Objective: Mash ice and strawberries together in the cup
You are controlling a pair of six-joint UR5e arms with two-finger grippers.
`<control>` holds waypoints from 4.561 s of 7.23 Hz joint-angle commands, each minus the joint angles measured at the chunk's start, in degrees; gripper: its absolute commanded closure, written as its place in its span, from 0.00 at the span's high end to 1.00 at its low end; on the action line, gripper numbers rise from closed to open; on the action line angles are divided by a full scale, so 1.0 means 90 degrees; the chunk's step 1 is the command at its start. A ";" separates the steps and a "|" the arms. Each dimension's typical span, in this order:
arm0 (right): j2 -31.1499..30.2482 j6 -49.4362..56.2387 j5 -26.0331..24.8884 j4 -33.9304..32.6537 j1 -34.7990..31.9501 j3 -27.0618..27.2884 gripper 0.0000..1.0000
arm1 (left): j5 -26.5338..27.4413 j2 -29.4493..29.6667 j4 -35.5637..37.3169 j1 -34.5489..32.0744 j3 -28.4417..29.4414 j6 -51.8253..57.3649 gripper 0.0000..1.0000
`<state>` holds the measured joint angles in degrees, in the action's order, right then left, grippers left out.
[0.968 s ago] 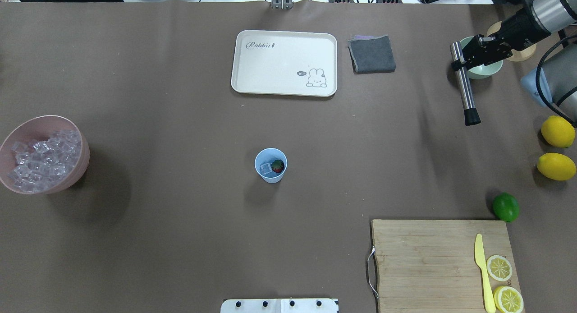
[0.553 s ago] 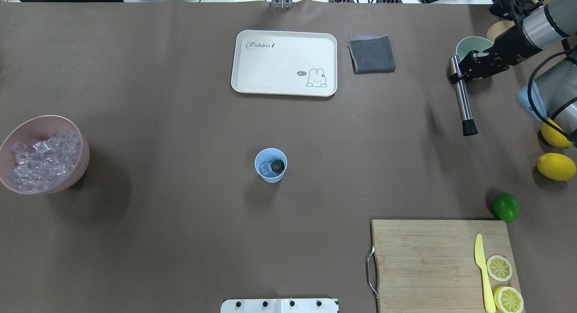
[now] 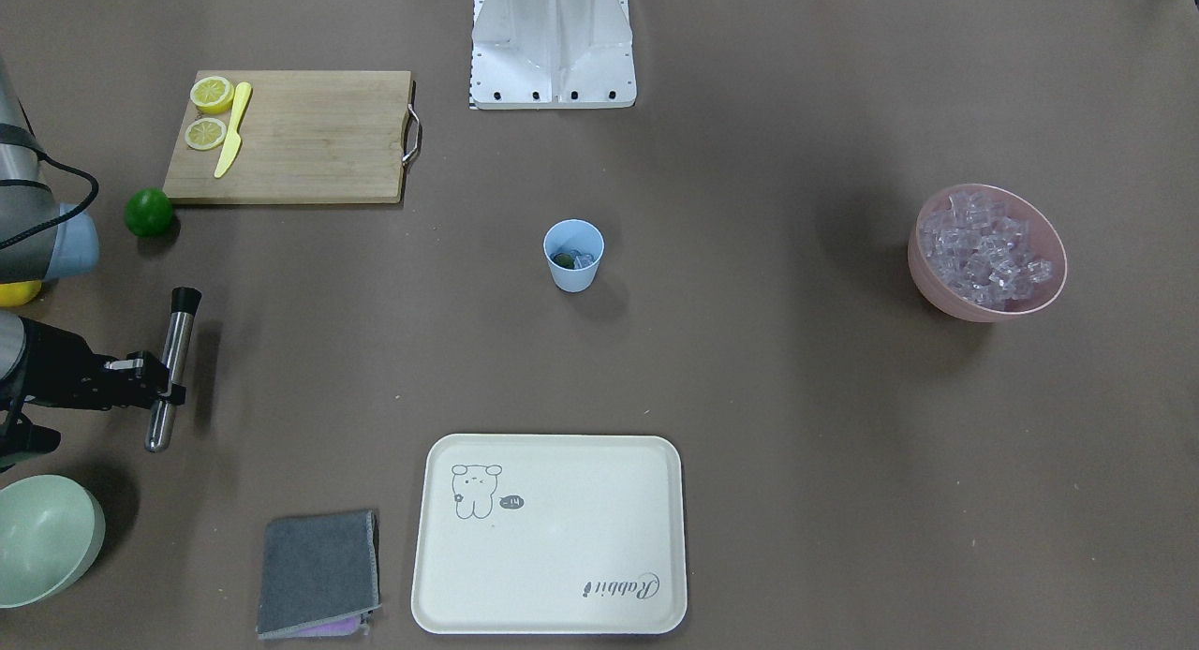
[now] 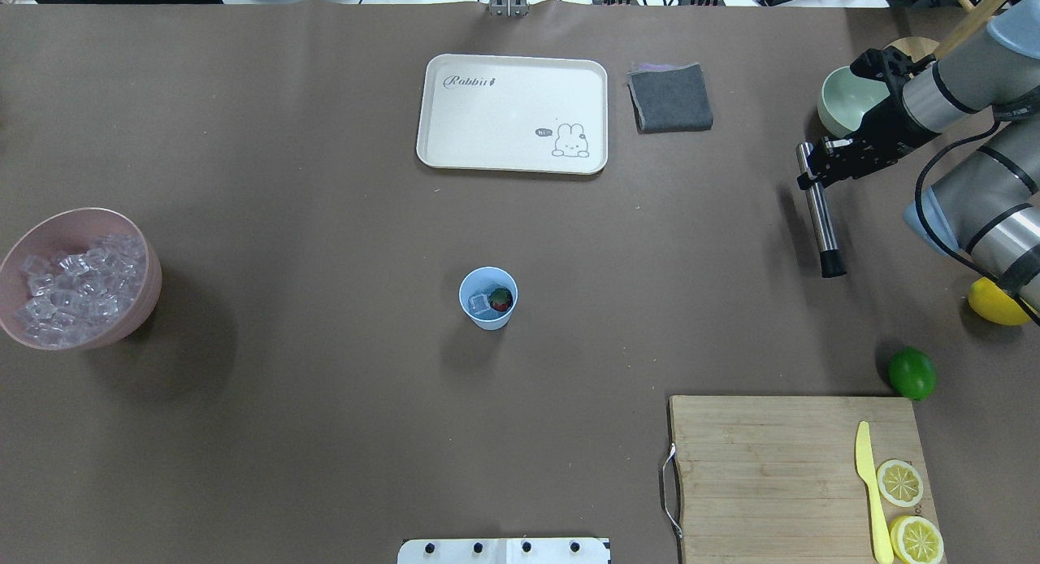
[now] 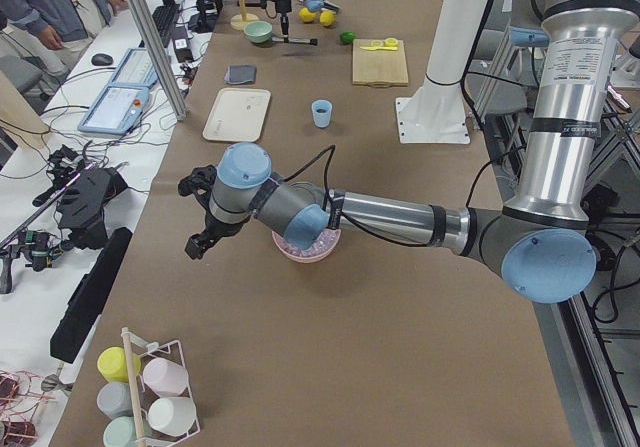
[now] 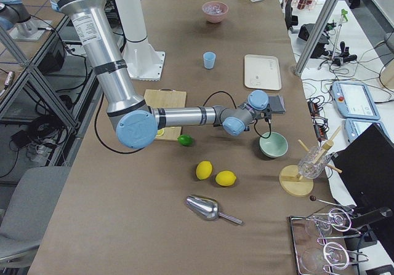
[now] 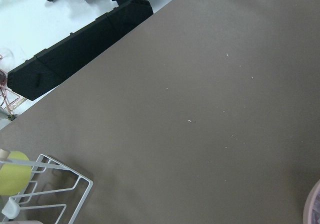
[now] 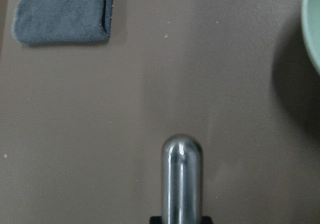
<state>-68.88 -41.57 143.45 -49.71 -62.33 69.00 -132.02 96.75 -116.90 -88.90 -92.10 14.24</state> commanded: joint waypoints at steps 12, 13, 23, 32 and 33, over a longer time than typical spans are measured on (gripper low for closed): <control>-0.0237 0.0000 0.0115 -0.0169 -0.0678 0.0399 0.99 | -0.0038 -0.0095 0.0050 0.0005 -0.0205 0.0010 0.97; -0.0237 0.0019 0.0251 -0.0548 -0.0943 0.0767 0.98 | -0.0077 -0.0202 0.0117 -0.0034 -0.0302 0.0009 0.97; 0.0065 0.0856 -0.0575 -0.3641 -0.2723 0.2283 0.98 | -0.0038 0.0518 0.1465 -0.0289 -0.0450 -0.1444 0.98; -0.0207 0.2430 -0.1622 -0.7170 -0.1863 0.4537 0.99 | -0.0254 0.1240 0.1775 0.0862 -0.0889 -0.4170 0.98; -0.0450 0.2432 -0.1623 -0.7482 -0.1854 0.4975 0.99 | 0.0066 0.1522 0.2281 0.0989 -0.0996 -0.4170 0.98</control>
<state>-71.09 -20.23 129.29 -113.47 -79.10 109.40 -133.84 107.53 -100.77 -81.56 -100.41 -22.76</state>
